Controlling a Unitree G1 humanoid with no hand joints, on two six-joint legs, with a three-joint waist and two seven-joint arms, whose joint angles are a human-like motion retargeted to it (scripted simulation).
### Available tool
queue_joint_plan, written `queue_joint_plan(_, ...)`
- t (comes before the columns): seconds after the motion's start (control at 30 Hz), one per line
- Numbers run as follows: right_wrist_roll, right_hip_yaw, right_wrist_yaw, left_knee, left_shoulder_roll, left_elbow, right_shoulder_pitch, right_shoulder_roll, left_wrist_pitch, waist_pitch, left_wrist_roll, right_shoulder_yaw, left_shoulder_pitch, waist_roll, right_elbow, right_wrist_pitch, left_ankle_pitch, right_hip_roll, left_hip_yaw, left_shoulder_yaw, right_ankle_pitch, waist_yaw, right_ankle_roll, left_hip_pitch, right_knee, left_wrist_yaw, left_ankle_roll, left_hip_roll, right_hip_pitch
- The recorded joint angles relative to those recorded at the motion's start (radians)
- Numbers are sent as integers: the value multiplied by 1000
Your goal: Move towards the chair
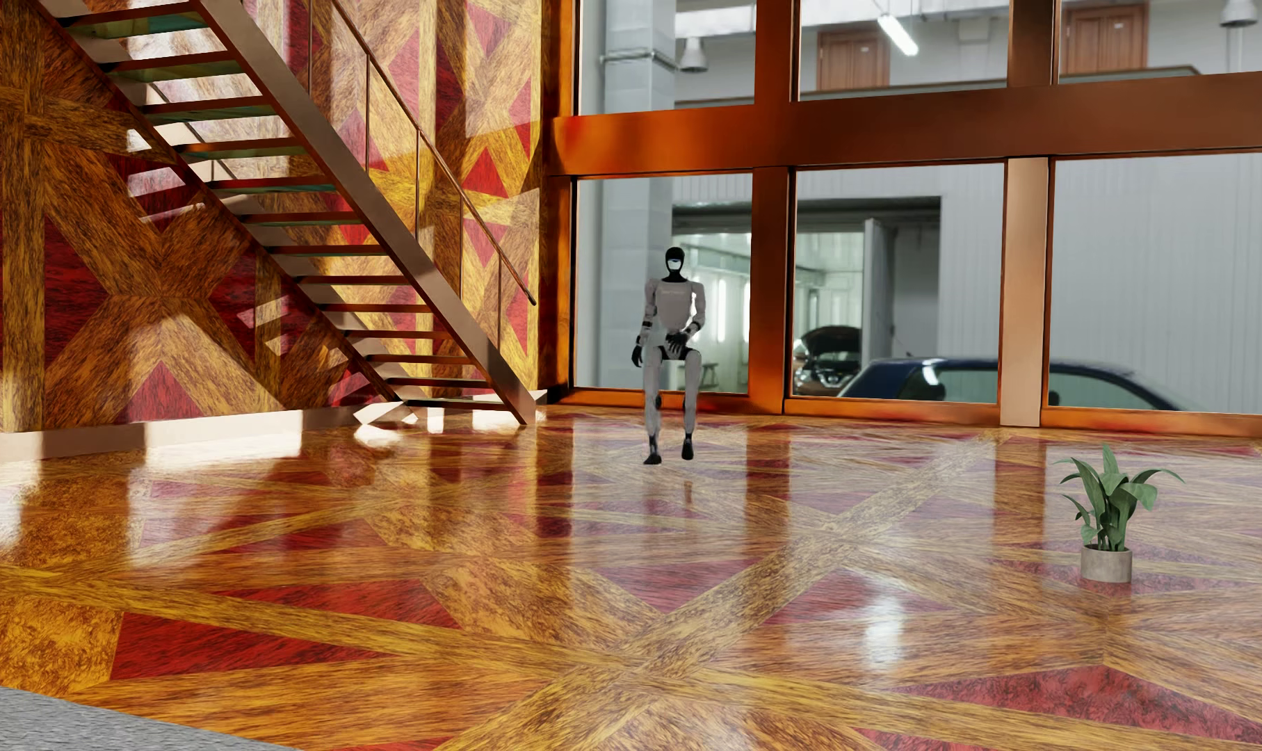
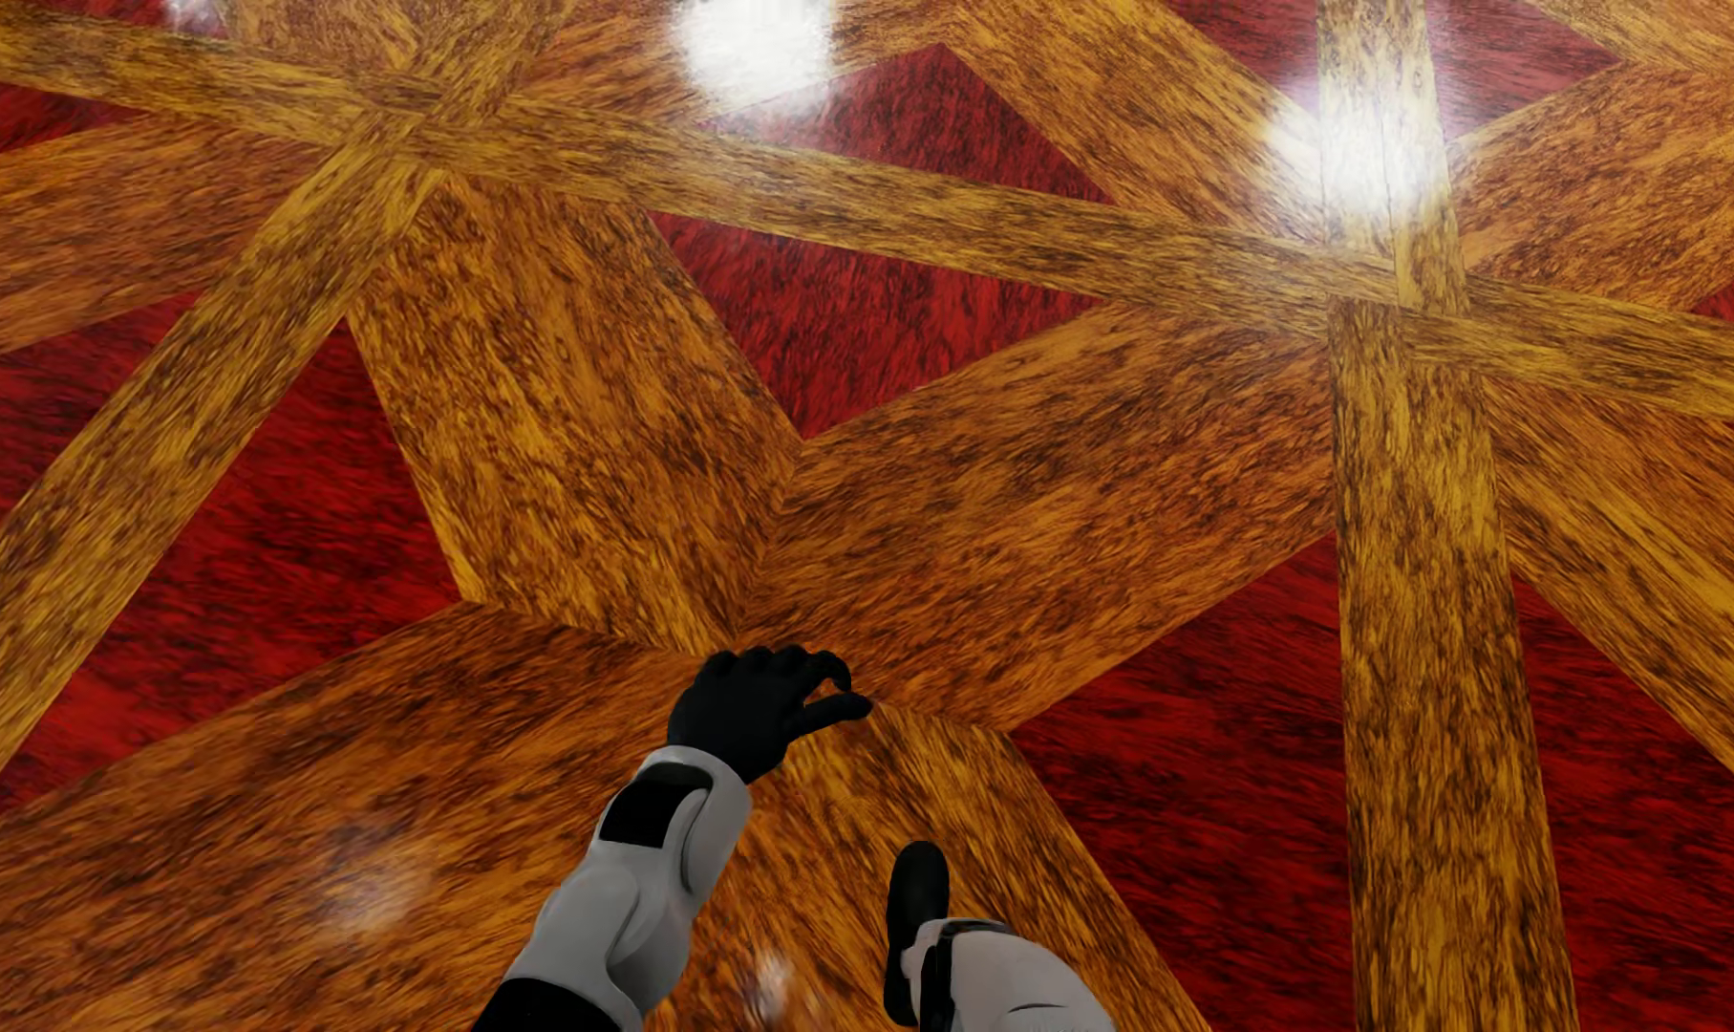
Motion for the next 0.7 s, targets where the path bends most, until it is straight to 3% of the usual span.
queue_joint_plan(0.03, -26, -6, 13, 131, 25, -7, -21, 10, 31, 6, -20, 1, 21, 16, 4, -3, 97, 12, 6, 14, -65, -3, -19, -8, 135, -11, -19, 28, -8)
queue_joint_plan(0.1, -31, -35, -35, 577, 16, 53, -52, 69, 123, 13, -38, -35, 68, 50, -27, 10, 344, 14, -11, 64, -249, -3, -11, -162, 299, 9, -131, 95, 49)
queue_joint_plan(0.13, -15, -48, -66, 757, -4, 104, -76, 99, 176, 13, -48, -47, 98, 66, -50, 6, 365, 22, -37, 107, -302, 3, -3, -265, 298, 22, -125, 110, 115)
queue_joint_plan(0.17, 0, -50, -87, 876, -27, 148, -109, 111, 231, 12, -63, -42, 143, 78, -69, -6, 292, 33, -44, 163, -336, 14, 6, -375, 267, 29, -89, 119, 192)
queue_joint_plan(0.23, -9, -29, -93, 943, -65, 213, -190, 100, 308, 7, -106, 18, 266, 88, -110, -26, 258, 58, -3, 288, -377, 47, 24, -592, 171, 53, -73, 186, 339)
queue_joint_plan(0.33, -26, 20, -102, 655, -34, 293, -310, 37, 326, 5, -164, 133, 444, 90, -223, -81, 235, 76, 56, 424, -449, 106, 53, -827, 68, -1, -45, 252, 524)
queue_joint_plan(0.4, -8, 47, -138, 179, 9, 372, -350, -15, 343, 9, -122, 180, 529, 92, -349, -111, 238, 73, 89, 462, -496, 137, 76, -851, 15, -61, -65, 244, 638)
queue_joint_plan(0.43, 4, 64, -138, -123, 20, 410, -363, -42, 368, 9, -80, 195, 567, 90, -402, -112, 238, 65, 53, 472, -498, 151, 86, -817, -22, -95, -79, 211, 696)
queue_joint_plan(0.47, 17, 82, -135, -279, 26, 438, -376, -64, 378, 10, -32, 202, 605, 85, -438, -107, 188, 55, 1, 475, -494, 162, 94, -808, -26, -131, -56, 187, 750)
queue_joint_plan(0.5, 16, 88, -127, -270, 29, 456, -383, -84, 381, 12, 17, 202, 639, 81, -450, -95, 189, 42, 21, 475, -492, 165, 99, -807, 20, -167, -128, 180, 786)
queue_joint_plan(0.57, 0, 78, -116, -107, 14, 473, -371, -107, 348, 20, 103, 171, 666, 62, -428, -51, 427, -10, 29, 464, -360, 173, 57, -800, 171, -224, -94, 151, 826)
queue_joint_plan(0.6, -22, 51, -130, 25, -3, 473, -363, -106, 335, 28, 135, 155, 656, 47, -386, -26, 395, -57, 43, 463, -255, 175, 28, -808, 346, -234, -17, 138, 793)
queue_joint_plan(0.67, -32, -15, -129, 166, -39, 474, -354, -69, 296, 42, 202, 117, 581, 6, -251, 16, 226, -227, 81, 428, -54, 166, 60, -749, 750, -229, 8, 98, 638)
queue_joint_plan(0.7, -17, -1, -96, 154, -53, 470, -350, -44, 275, 45, 237, 103, 511, -14, -182, 28, 175, -258, 93, 399, -125, 155, 41, -682, 880, -213, 8, 74, 531)
